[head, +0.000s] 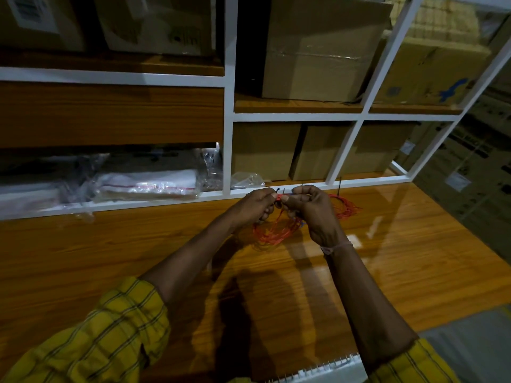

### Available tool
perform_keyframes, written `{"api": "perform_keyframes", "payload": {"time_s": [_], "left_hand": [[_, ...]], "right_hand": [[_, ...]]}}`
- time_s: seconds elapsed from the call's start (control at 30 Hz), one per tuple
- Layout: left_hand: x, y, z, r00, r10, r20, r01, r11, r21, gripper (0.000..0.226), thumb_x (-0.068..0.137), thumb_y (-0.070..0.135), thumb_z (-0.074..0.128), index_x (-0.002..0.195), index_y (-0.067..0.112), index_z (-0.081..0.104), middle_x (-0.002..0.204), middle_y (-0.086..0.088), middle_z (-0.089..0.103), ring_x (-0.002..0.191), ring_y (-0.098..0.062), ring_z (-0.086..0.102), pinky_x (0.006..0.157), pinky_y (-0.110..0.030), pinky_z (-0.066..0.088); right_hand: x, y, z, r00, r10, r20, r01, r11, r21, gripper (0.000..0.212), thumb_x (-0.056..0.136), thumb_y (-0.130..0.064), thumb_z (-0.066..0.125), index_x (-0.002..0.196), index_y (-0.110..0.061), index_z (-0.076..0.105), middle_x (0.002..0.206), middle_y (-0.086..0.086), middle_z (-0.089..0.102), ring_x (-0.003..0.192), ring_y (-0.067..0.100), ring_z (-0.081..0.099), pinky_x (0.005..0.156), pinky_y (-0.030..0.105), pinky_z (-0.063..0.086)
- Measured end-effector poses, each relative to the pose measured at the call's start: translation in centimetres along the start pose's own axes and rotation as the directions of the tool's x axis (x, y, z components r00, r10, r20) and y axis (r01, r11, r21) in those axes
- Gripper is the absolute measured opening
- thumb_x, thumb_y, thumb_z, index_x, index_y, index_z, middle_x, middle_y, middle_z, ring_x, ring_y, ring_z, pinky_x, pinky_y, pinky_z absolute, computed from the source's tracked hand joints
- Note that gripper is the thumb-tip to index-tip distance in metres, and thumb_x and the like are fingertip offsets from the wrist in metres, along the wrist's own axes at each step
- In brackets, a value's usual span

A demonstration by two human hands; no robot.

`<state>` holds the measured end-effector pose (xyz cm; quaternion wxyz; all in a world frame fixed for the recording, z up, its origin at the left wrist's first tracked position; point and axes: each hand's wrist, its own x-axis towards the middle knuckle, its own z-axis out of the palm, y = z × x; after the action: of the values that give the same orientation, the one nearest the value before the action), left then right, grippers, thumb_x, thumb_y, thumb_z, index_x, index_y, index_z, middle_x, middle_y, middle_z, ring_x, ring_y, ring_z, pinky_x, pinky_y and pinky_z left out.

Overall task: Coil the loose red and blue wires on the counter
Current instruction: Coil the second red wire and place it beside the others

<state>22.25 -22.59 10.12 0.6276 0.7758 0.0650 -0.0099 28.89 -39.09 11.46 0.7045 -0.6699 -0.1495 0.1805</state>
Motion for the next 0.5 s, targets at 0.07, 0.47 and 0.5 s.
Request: {"api": "perform_keyframes", "payload": {"time_s": [0.07, 0.47, 0.5], "left_hand": [[-0.1, 0.0, 0.0, 1.0, 0.008, 0.007, -0.008, 1.0, 0.024, 0.024, 0.113, 0.025, 0.034, 0.108, 0.011, 0.053, 0.072, 0.001, 0.041, 0.057, -0.009, 0.034, 0.05, -0.021, 0.029], [0.2, -0.2, -0.2, 0.997, 0.054, 0.053, -0.061, 0.988, 0.143, 0.028, 0.113, 0.028, 0.036, 0.118, 0.01, 0.057, 0.078, 0.0, 0.045, 0.063, -0.008, 0.039, 0.054, -0.021, 0.033], [0.2, -0.2, -0.2, 0.997, 0.057, 0.057, -0.066, 0.986, 0.153, 0.027, 0.113, 0.028, 0.036, 0.117, 0.012, 0.057, 0.079, 0.0, 0.045, 0.063, -0.008, 0.04, 0.054, -0.02, 0.034]], "right_hand": [[0.2, -0.3, -0.3, 0.998, 0.057, 0.036, -0.057, 0.998, -0.006, 0.042, 0.08, 0.004, 0.082, 0.11, -0.003, 0.053, 0.074, 0.01, 0.075, 0.06, 0.018, 0.07, 0.058, 0.03, 0.054], [1.9, -2.1, -2.2, 0.968, 0.146, 0.204, -0.11, 0.978, -0.177, 0.056, 0.078, 0.007, 0.082, 0.114, -0.009, 0.042, 0.081, 0.019, 0.074, 0.062, 0.027, 0.067, 0.065, 0.035, 0.054], [2.0, -2.2, -2.3, 0.966, 0.151, 0.208, -0.115, 0.978, -0.175, 0.056, 0.079, 0.008, 0.082, 0.115, -0.008, 0.042, 0.083, 0.02, 0.075, 0.063, 0.026, 0.068, 0.064, 0.035, 0.054]]}}
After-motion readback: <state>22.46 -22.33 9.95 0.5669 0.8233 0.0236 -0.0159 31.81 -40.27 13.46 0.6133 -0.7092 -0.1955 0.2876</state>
